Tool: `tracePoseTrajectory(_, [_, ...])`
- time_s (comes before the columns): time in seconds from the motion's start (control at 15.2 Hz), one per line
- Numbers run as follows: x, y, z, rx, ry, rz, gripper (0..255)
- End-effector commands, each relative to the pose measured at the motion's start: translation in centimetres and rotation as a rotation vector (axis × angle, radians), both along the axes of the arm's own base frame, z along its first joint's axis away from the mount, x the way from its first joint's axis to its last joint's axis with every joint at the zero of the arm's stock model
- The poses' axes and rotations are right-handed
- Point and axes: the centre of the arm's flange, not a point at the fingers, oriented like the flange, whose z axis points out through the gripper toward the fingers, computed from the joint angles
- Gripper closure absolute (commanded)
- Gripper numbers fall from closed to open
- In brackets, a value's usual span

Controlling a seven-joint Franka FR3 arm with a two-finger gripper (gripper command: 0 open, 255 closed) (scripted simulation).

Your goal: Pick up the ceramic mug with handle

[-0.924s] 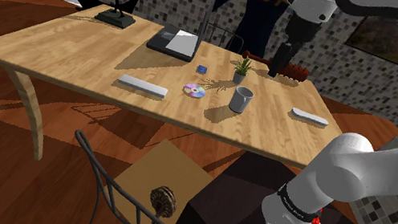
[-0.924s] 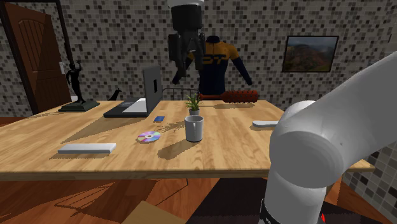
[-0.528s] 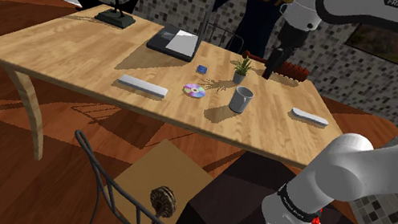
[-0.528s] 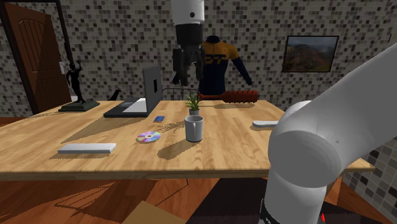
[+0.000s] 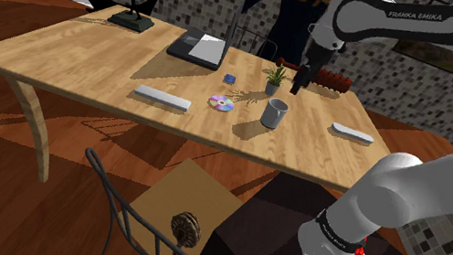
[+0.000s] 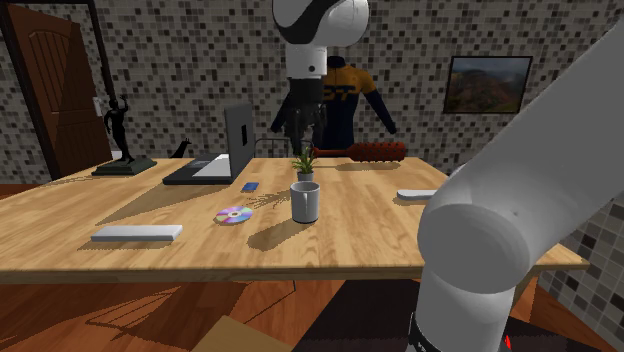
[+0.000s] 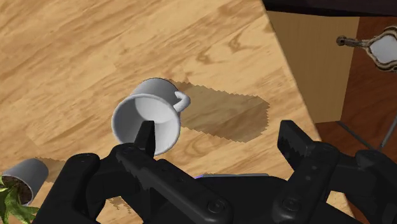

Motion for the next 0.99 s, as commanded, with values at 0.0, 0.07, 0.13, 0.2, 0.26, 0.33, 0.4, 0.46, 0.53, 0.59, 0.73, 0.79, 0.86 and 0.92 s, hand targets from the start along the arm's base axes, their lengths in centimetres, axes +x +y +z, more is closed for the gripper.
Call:
tracePoseTrajectory(0.0, [0.9, -1.9, -1.9, 0.015, -0.002, -0.003, 0])
tracePoseTrajectory(0.07, [1.3, -2.9, -2.8, 0.023, -0.002, -0.005, 0])
tracePoseTrajectory(0.13, [1.8, -3.9, -3.6, 0.031, -0.002, -0.007, 0])
tracePoseTrajectory(0.2, [2.3, -4.9, -4.5, 0.039, -0.003, -0.009, 0])
tracePoseTrajectory(0.26, [2.8, -5.8, -5.4, 0.047, -0.003, -0.011, 0])
tracePoseTrajectory(0.33, [3.3, -6.8, -6.3, 0.055, -0.003, -0.012, 0])
tracePoseTrajectory(0.4, [3.7, -7.8, -7.2, 0.063, -0.003, -0.014, 0])
tracePoseTrajectory(0.46, [4.2, -8.7, -8.1, 0.071, -0.003, -0.016, 0])
tracePoseTrajectory(0.53, [4.7, -9.7, -9.0, 0.078, -0.004, -0.018, 0])
tracePoseTrajectory(0.59, [5.1, -10.6, -10.0, 0.086, -0.004, -0.020, 0])
tracePoseTrajectory(0.73, [6.1, -12.5, -11.8, 0.102, -0.004, -0.024, 0])
tracePoseTrajectory(0.79, [6.2, -12.7, -12.1, 0.104, -0.004, -0.024, 0])
tracePoseTrajectory(0.86, [6.2, -12.7, -12.6, 0.104, -0.004, -0.024, 0])
tracePoseTrajectory(0.92, [6.2, -12.7, -13.2, 0.104, -0.004, -0.024, 0])
